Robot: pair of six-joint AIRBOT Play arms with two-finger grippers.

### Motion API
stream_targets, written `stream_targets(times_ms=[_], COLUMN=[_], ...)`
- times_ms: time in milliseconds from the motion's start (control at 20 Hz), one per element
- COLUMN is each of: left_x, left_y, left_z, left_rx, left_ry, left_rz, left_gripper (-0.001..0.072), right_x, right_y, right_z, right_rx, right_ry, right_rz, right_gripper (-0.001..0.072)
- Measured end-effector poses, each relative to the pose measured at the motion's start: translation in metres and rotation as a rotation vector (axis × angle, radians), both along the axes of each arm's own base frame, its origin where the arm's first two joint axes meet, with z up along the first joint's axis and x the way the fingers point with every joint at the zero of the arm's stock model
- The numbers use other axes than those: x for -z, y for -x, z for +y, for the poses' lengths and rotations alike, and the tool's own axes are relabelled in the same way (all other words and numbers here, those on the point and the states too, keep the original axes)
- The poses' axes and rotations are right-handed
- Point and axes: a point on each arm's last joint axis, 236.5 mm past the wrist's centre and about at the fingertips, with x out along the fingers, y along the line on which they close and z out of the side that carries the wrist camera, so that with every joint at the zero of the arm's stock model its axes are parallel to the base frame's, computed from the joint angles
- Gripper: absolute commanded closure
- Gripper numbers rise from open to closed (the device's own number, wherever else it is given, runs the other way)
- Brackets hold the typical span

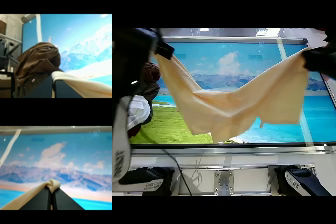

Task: Fold the shirts.

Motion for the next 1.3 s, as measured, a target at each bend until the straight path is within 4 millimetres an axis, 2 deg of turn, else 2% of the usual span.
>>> stream_targets(times_ms=[150,250,300,400,500,600,650,700,750,800,900,950,1050,1150,1250,1300], left_x=[0.095,0.151,0.172,0.199,0.207,0.202,0.197,0.192,0.186,0.178,0.161,0.146,0.108,0.055,0.012,-0.004], left_y=[-0.053,-0.080,-0.090,-0.107,-0.122,-0.133,-0.138,-0.140,-0.142,-0.143,-0.138,-0.135,-0.124,-0.105,-0.075,-0.055], left_z=[-0.005,-0.009,-0.013,-0.020,-0.025,-0.025,-0.024,-0.025,-0.024,-0.022,-0.015,-0.010,0.000,0.012,0.030,0.043], left_rx=[-0.001,0.011,0.023,0.043,0.059,0.055,0.051,0.043,0.033,0.015,-0.044,-0.076,-0.123,-0.157,-0.201,-0.233], left_ry=[-0.019,-0.033,-0.033,-0.022,-0.016,-0.010,-0.010,-0.001,0.010,0.021,0.062,0.085,0.126,0.171,0.204,0.216], left_rz=[0.141,0.196,0.209,0.201,0.161,0.107,0.084,0.066,0.045,0.028,-0.005,-0.033,-0.098,-0.179,-0.228,-0.237], left_gripper=[0.0694,0.0694,0.0694,0.0694,0.0693,0.0690,0.0626,0.0317,0.0069,0.0058,0.0058,0.0059,0.0059,0.0059,0.0060,0.0060], right_x=[0.117,0.186,0.214,0.257,0.282,0.293,0.296,0.297,0.296,0.296,0.294,0.294,0.292,0.287,0.277,0.270], right_y=[-0.031,-0.037,-0.039,-0.040,-0.046,-0.054,-0.058,-0.062,-0.067,-0.070,-0.075,-0.077,-0.079,-0.080,-0.082,-0.083], right_z=[0.007,0.009,0.009,0.009,0.007,0.004,0.003,0.001,0.000,-0.001,-0.004,-0.004,-0.006,-0.010,-0.023,-0.034], right_rx=[-0.014,-0.009,-0.002,0.014,0.035,0.059,0.068,0.077,0.087,0.095,0.108,0.111,0.117,0.122,0.140,0.159], right_ry=[-0.016,-0.028,-0.036,-0.045,-0.051,-0.061,-0.062,-0.064,-0.067,-0.069,-0.073,-0.072,-0.073,-0.062,-0.045,-0.041], right_rz=[0.251,0.376,0.420,0.485,0.502,0.484,0.472,0.457,0.437,0.424,0.399,0.394,0.379,0.364,0.336,0.320], right_gripper=[0.0690,0.0690,0.0690,0.0690,0.0690,0.0689,0.0688,0.0686,0.0685,0.0658,0.0420,0.0382,0.0382,0.0381,0.0365,0.0323])
